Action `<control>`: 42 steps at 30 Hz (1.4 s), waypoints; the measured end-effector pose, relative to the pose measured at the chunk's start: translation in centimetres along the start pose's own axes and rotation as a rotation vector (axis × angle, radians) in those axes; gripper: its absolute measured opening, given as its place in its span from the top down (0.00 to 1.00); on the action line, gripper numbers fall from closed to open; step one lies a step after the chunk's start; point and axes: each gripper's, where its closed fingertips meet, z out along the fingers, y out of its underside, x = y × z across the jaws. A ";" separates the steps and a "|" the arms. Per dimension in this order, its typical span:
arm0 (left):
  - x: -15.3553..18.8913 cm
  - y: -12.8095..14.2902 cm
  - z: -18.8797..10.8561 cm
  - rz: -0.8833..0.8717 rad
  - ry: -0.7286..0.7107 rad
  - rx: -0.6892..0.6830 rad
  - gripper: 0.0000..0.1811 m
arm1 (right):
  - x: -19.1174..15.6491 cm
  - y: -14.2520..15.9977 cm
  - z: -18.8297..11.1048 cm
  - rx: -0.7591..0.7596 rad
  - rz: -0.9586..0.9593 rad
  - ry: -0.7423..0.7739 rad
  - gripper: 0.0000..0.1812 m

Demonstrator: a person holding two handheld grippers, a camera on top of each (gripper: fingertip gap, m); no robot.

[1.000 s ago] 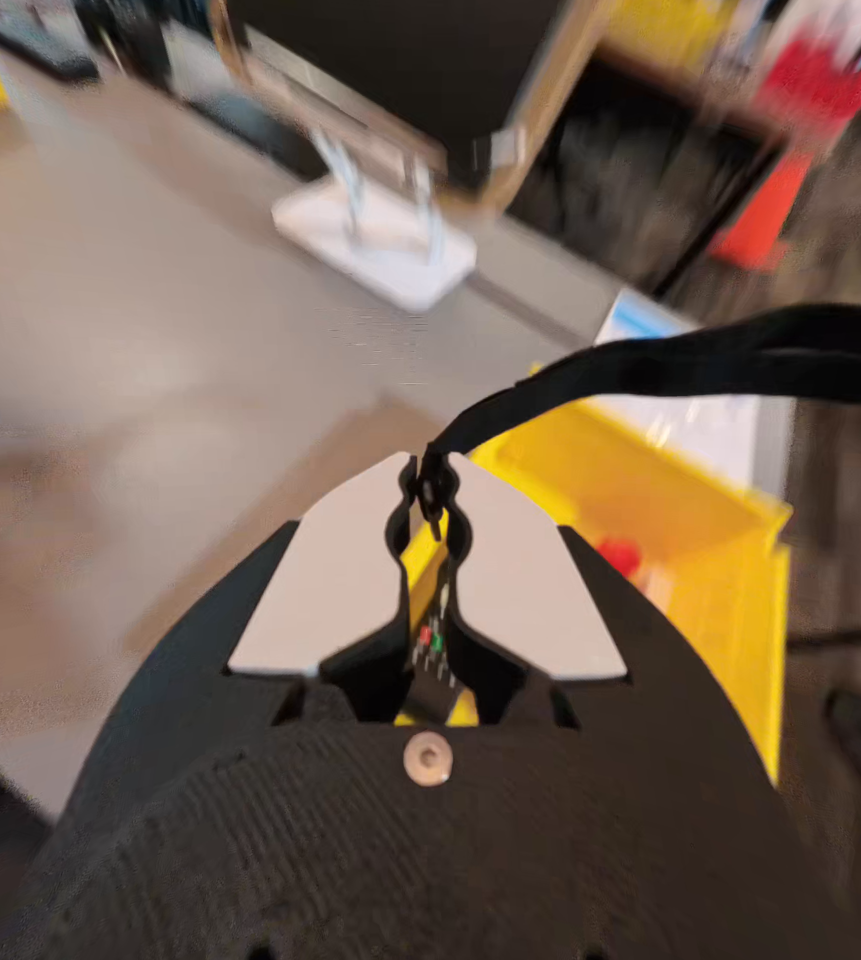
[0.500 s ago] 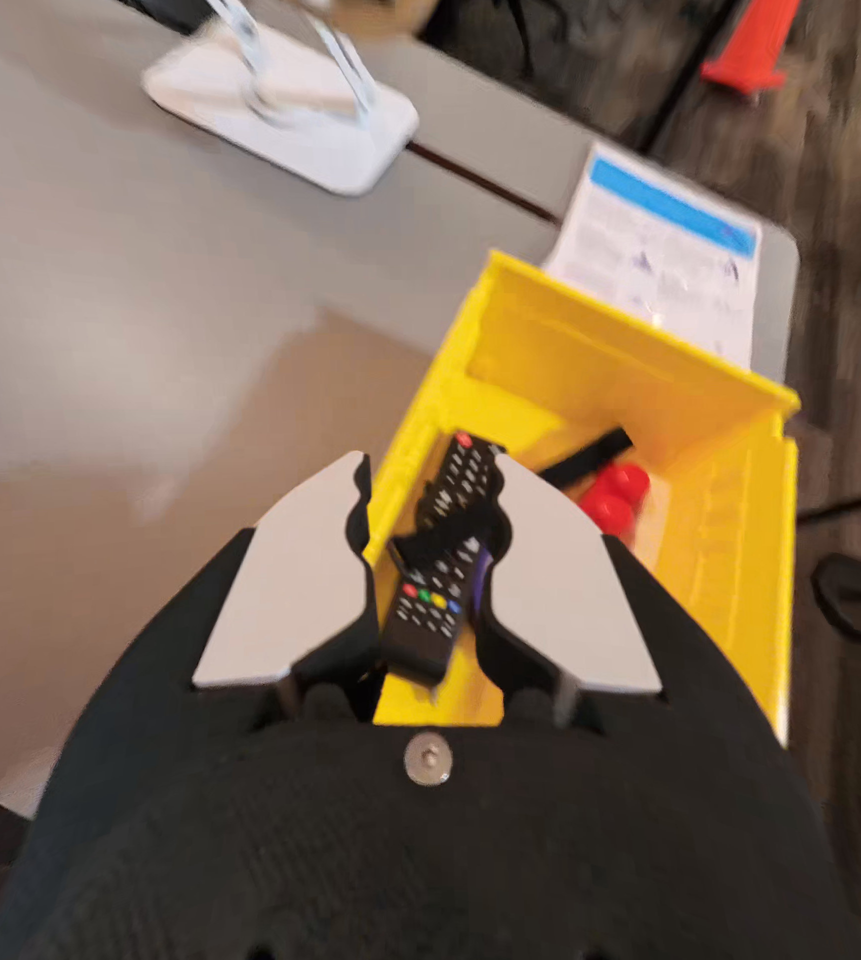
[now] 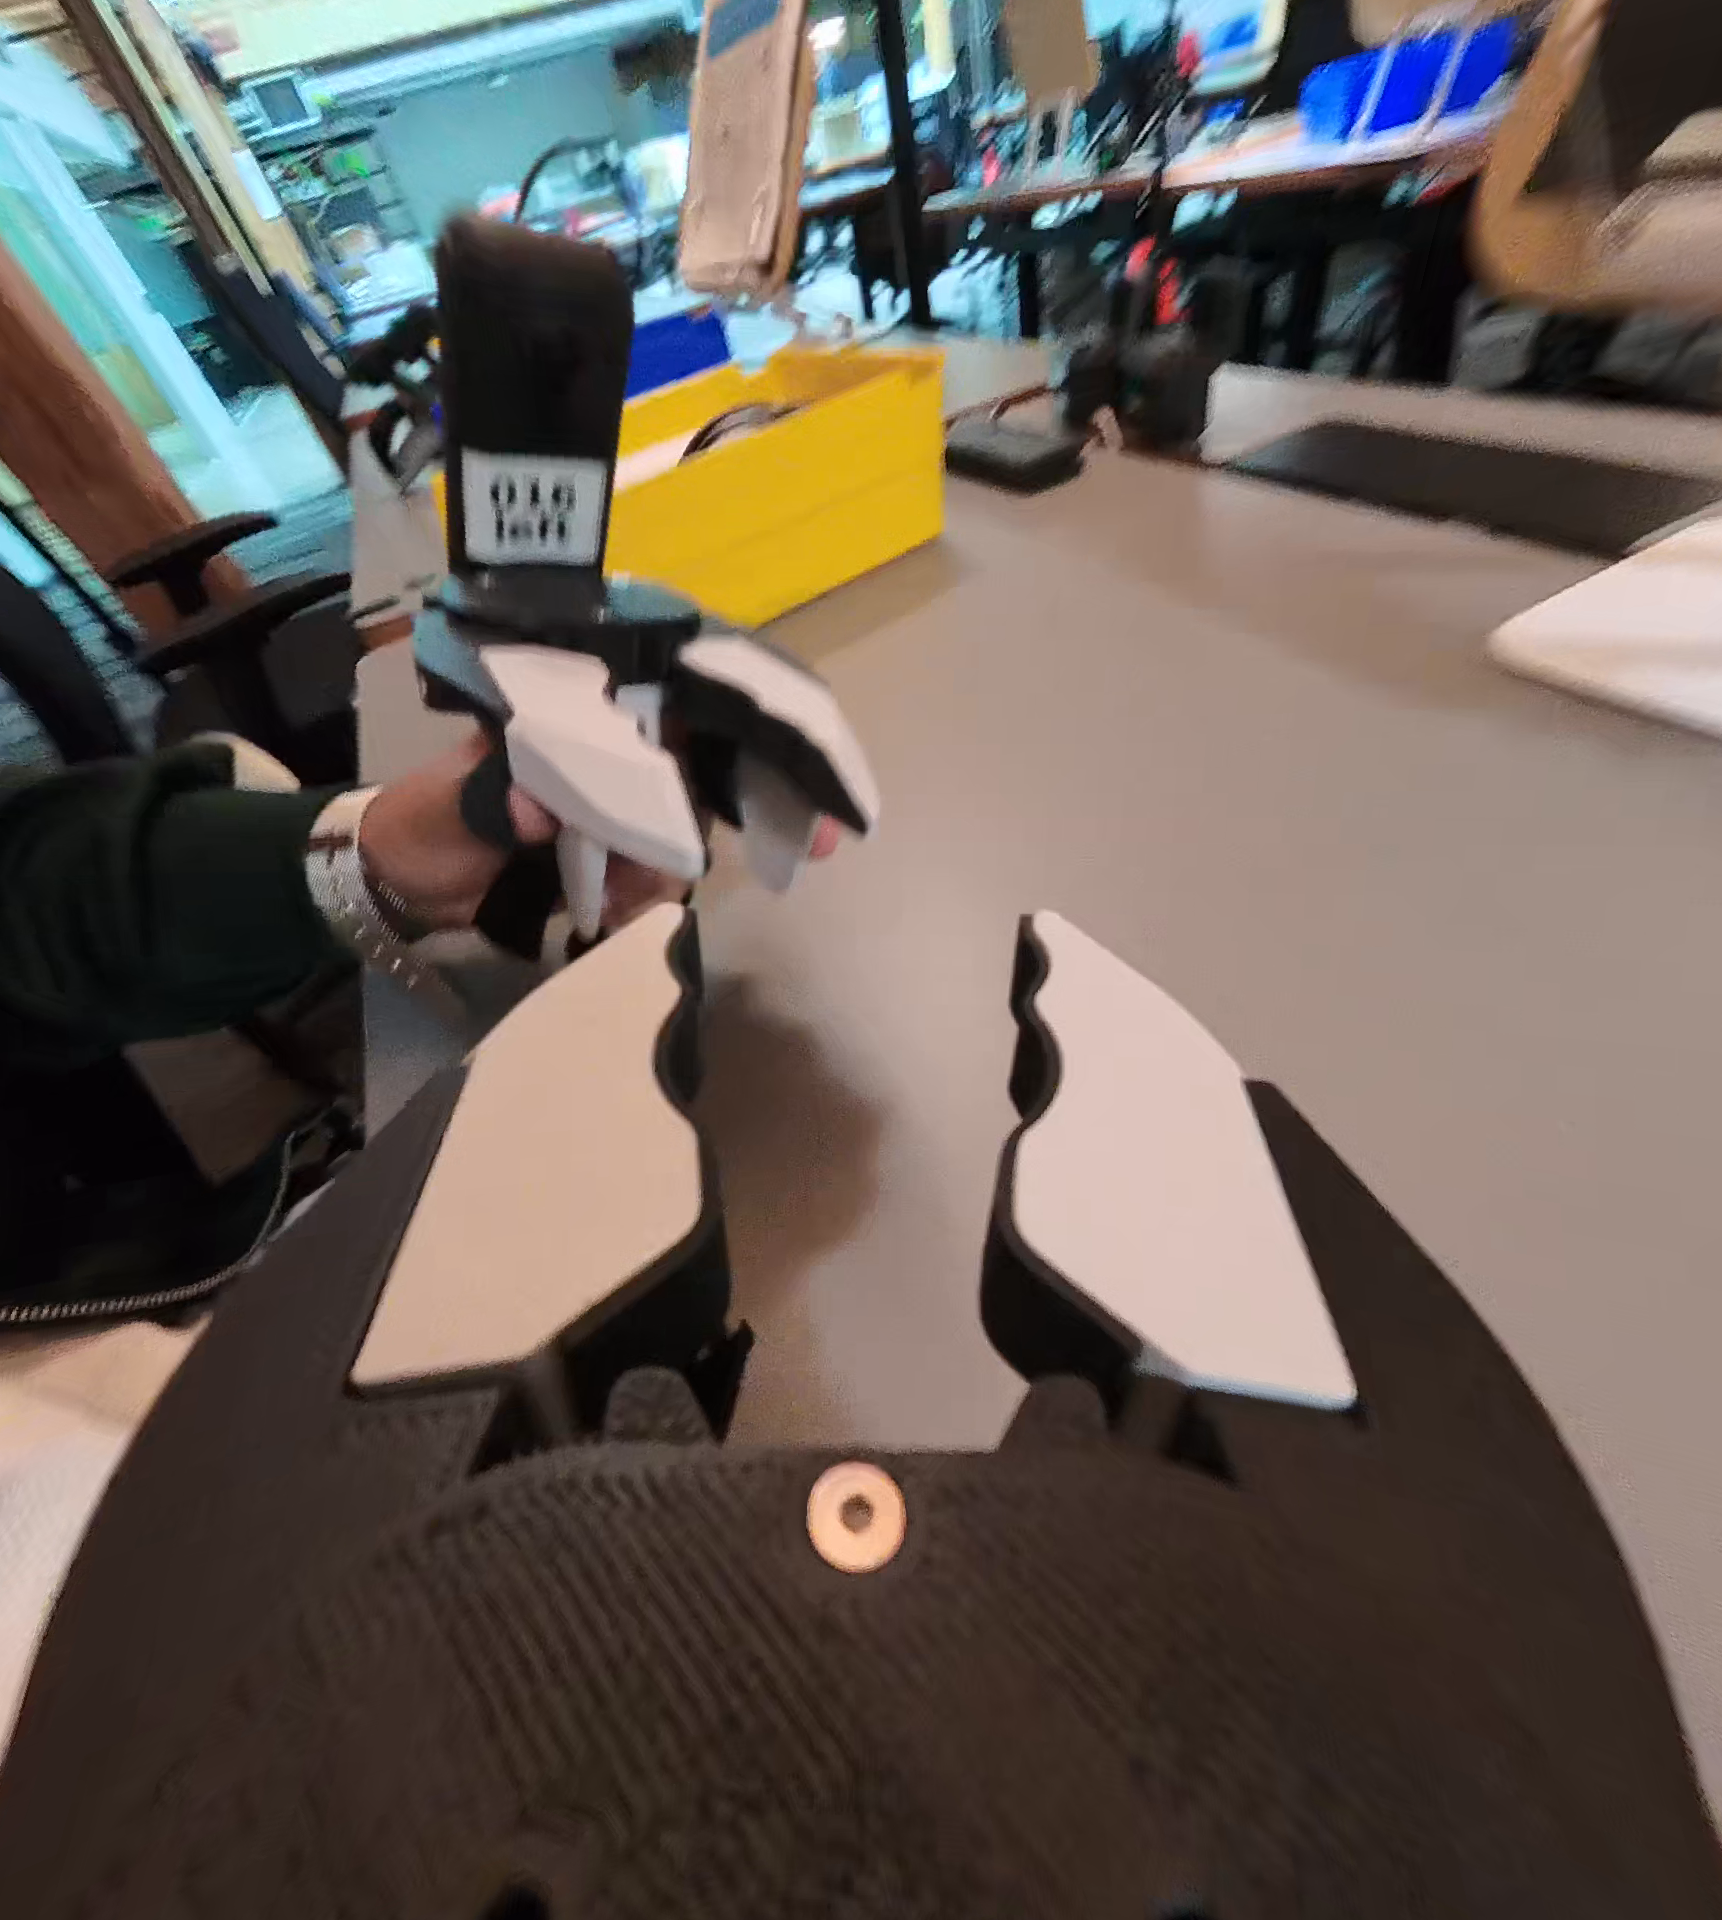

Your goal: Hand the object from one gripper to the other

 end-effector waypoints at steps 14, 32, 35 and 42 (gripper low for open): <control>-1.9 -0.2 -0.9 0.059 -0.109 -0.019 0.80 | 1.8 2.0 0.0 0.030 0.163 -0.091 0.73; -8.4 -10.7 -30.6 0.520 -0.664 -0.462 0.79 | 1.2 2.0 0.5 0.024 0.131 -0.079 0.75; -10.0 -6.2 -35.1 0.505 -0.648 -0.777 0.76 | 0.9 2.4 0.9 -0.006 0.092 -0.055 0.75; -12.6 1.5 -38.5 0.547 -0.562 -1.225 0.68 | 0.9 2.6 2.0 -0.045 0.031 -0.021 0.76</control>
